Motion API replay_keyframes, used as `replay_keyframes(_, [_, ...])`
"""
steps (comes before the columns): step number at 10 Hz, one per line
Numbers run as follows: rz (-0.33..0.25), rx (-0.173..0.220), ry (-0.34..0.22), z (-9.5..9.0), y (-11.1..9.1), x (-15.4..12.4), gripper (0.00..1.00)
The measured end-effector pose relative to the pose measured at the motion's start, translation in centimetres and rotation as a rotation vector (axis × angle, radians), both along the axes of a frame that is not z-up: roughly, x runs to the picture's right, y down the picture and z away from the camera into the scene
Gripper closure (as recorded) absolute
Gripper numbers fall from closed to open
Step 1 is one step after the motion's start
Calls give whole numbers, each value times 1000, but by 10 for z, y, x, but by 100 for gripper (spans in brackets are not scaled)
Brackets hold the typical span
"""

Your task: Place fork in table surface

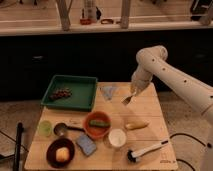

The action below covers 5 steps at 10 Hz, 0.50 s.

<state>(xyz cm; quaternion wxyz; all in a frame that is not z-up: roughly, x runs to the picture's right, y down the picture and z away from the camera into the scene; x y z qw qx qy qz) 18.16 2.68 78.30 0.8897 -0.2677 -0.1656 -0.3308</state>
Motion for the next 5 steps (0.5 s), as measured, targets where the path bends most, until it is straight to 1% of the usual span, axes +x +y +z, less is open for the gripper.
replay_keyframes(3, [6,-7,16,4,-1,10,100])
replay_keyframes(5, [20,-17,28,12,0,19,100])
